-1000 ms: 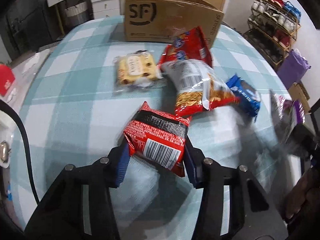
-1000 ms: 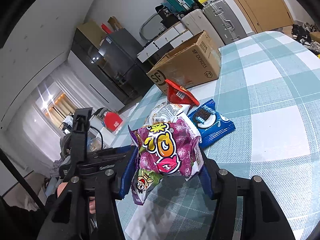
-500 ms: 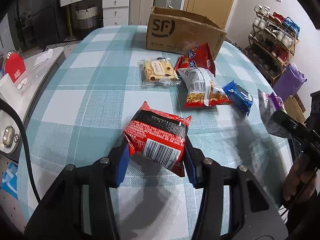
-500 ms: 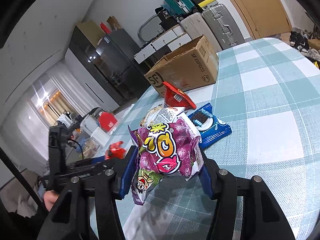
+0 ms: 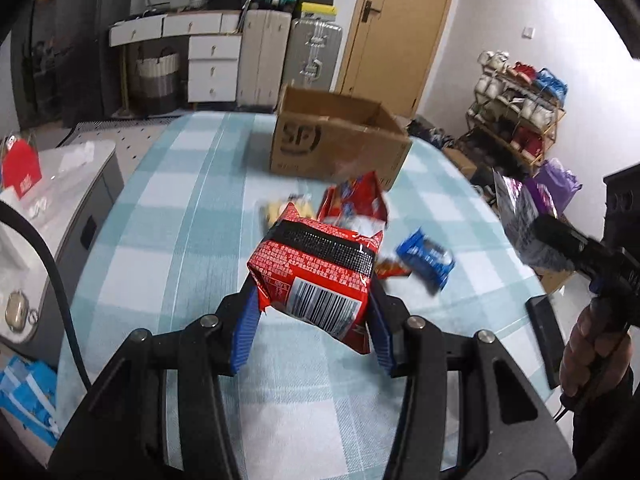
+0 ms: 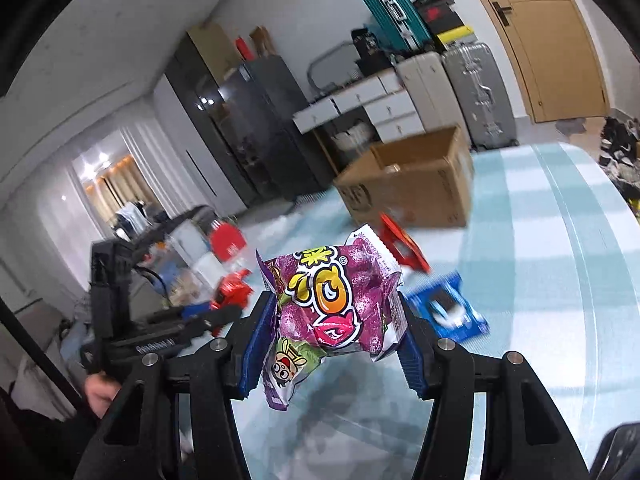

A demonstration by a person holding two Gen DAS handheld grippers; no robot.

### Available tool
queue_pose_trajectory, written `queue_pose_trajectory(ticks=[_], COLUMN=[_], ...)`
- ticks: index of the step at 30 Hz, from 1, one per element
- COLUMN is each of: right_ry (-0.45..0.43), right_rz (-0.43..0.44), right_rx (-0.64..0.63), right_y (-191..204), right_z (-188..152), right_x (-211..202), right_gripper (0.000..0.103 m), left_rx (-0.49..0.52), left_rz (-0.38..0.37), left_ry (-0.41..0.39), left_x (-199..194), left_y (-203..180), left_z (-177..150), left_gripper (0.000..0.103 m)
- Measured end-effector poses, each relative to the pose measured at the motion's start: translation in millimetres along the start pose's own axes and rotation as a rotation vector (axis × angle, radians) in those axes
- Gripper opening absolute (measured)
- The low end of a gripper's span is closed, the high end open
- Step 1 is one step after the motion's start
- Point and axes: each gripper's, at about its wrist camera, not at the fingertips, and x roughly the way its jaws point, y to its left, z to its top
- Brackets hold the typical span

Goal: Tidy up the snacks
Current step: 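Lift both held packs and carry them over the cardboard box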

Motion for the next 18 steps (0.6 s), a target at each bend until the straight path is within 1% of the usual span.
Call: queue_pose_trajectory(ticks=[5, 8, 10, 15, 17, 18], right_ry=[-0.037, -0.056, -0.063, -0.081, -0.087, -0.086], right_rz=[0.044, 0.064, 0.059, 0.069, 0.052, 0.043], right_rx=[0.021, 0.016, -0.002, -0.018, -0.032, -0.038], right_y=[12, 18, 23, 32, 36, 37], right_z=[38, 61, 77, 115, 130, 137], right_x=[-5, -9, -12, -18, -20, -19], right_gripper=[0.057, 0.057, 0.057, 0.057, 0.057, 0.057], left_rx=[0.008, -0.006, -0.009, 0.015, -0.005, -0.001], left_rz=[-0.050, -0.085, -0.110, -0.119, -0.120, -0.143], left_ry=[-0.031, -0.063, -0.075, -0.093, -0.104, -0.096], left_x=[-15, -24, -30, -39, -41, -42], left_y=[1, 4, 5, -3, -5, -8], left_z=[27, 46, 61, 98, 114, 125], left_gripper=[0.045, 0.045, 0.045, 0.045, 0.045, 0.045])
